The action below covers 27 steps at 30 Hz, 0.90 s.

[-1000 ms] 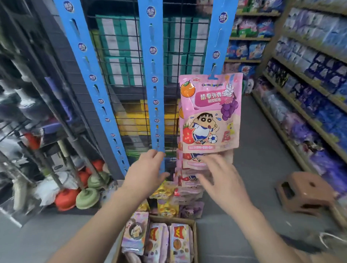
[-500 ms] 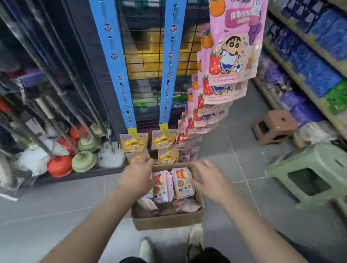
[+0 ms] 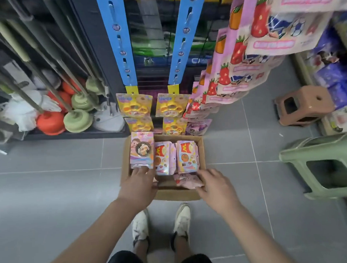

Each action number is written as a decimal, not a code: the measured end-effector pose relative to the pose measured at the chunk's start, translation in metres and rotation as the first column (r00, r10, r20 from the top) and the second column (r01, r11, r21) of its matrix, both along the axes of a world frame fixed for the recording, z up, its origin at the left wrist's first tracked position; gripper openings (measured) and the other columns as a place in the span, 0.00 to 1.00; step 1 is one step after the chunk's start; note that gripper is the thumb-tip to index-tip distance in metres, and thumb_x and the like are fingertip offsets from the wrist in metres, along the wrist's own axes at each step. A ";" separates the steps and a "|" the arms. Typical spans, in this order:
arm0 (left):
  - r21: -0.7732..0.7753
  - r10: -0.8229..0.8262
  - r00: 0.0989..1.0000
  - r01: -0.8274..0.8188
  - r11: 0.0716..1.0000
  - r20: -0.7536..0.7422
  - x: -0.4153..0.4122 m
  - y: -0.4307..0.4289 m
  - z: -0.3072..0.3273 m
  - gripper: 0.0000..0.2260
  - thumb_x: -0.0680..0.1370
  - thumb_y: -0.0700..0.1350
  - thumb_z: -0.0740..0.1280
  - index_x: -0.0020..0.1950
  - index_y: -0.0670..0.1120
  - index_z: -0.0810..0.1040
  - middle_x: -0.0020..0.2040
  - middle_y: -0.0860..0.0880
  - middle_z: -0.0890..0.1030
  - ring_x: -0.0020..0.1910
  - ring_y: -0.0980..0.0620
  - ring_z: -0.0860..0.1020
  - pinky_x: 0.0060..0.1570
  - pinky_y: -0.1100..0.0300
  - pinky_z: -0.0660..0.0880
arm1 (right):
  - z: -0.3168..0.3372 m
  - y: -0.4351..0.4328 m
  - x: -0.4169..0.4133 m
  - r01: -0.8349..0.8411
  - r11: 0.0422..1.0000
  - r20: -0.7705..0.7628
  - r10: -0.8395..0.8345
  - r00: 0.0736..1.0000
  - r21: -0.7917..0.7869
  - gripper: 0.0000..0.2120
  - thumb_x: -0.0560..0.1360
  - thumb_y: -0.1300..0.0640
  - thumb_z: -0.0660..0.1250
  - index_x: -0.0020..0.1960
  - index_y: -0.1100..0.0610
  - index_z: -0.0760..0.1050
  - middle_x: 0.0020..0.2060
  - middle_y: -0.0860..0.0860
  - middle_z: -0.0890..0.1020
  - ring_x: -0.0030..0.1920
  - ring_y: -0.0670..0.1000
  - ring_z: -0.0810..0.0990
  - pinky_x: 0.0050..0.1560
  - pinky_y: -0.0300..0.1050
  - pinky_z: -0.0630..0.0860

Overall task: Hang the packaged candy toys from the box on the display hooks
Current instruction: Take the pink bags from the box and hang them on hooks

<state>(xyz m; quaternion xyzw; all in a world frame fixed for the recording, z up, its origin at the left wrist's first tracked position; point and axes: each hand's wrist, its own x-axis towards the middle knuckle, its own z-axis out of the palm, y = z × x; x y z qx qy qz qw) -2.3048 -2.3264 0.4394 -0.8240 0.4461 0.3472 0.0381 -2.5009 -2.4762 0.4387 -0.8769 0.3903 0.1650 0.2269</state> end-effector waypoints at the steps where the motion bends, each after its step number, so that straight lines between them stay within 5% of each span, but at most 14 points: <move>1: 0.018 -0.002 1.000 0.002 1.000 -0.017 -0.003 -0.002 -0.016 0.25 0.80 0.51 0.65 0.77 0.52 0.66 0.75 0.50 0.68 0.75 0.47 0.66 0.67 0.51 0.73 | -0.015 -0.002 -0.001 0.004 1.000 -0.008 -0.004 1.000 0.006 0.21 0.76 0.48 0.68 0.68 0.50 0.74 0.61 0.49 0.78 0.63 0.55 0.77 0.59 0.49 0.73; 8: 0.104 -0.021 0.999 0.026 0.994 -0.046 -0.012 -0.019 -0.150 0.24 0.80 0.51 0.66 0.76 0.53 0.66 0.73 0.49 0.69 0.72 0.46 0.68 0.65 0.51 0.74 | -0.152 -0.019 -0.012 0.039 0.999 -0.051 -0.037 0.998 0.038 0.24 0.73 0.51 0.73 0.68 0.52 0.76 0.56 0.53 0.80 0.58 0.59 0.80 0.55 0.52 0.77; 16: 0.156 -0.094 0.993 0.104 0.982 -0.071 -0.014 -0.046 -0.286 0.22 0.80 0.50 0.67 0.73 0.50 0.70 0.72 0.46 0.70 0.72 0.44 0.69 0.67 0.47 0.74 | -0.293 -0.033 -0.016 0.059 0.994 -0.186 -0.040 0.982 0.097 0.28 0.77 0.48 0.69 0.75 0.49 0.68 0.66 0.52 0.75 0.66 0.56 0.76 0.62 0.49 0.72; 27: 0.174 -0.210 0.974 0.222 0.959 -0.083 -0.025 -0.055 -0.361 0.18 0.81 0.50 0.66 0.70 0.50 0.71 0.66 0.47 0.73 0.66 0.46 0.73 0.63 0.50 0.76 | -0.398 -0.046 -0.004 -0.016 0.997 -0.276 0.035 0.961 0.069 0.22 0.77 0.45 0.69 0.69 0.48 0.73 0.62 0.50 0.78 0.61 0.55 0.76 0.57 0.48 0.75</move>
